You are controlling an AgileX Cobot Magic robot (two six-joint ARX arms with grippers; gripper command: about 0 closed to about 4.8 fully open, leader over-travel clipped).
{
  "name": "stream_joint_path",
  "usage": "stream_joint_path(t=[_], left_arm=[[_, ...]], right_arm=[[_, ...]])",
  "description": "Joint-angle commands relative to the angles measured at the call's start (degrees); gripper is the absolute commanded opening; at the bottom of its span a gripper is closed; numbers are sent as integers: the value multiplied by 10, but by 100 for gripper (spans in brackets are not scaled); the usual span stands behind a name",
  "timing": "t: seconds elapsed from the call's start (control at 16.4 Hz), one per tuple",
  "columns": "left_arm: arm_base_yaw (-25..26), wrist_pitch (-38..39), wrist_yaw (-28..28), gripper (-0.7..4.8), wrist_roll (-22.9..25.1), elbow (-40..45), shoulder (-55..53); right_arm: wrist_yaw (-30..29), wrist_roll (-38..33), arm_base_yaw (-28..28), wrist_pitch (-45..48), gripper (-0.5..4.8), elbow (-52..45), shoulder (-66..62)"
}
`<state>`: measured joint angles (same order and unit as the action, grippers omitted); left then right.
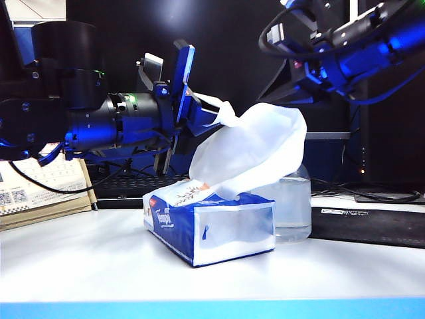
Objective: Pull out a tissue from the tissue dispenser, then press the switch of the alcohol sanitizer bottle to drop some sanitizer on the paper tissue, and finally place the treated tissue on the table.
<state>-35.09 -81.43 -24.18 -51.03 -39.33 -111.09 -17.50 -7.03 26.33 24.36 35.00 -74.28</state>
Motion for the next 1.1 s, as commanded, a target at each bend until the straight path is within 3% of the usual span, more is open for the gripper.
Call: stream_joint_path(t=[0.06,0.37,0.67,0.86,1.1], left_arm=[[7,-18,-21,-6,28,-4,35],[35,-14,-57,-6,36,-4,68],[57,15,-98,-6,78,-3,85],[72,106,-104,-5,152,5,149],[72,252,-53,-6,260,39,273]], right_arm=[[9,-3,-1,-33,-1,-5,19],[9,2,-1,-48,-1,3,78],[72,90,-2,-199,-1,68,168],[93,89,-10,-229,-1,67,238],[137,79,-17,-259,-1,64,307]])
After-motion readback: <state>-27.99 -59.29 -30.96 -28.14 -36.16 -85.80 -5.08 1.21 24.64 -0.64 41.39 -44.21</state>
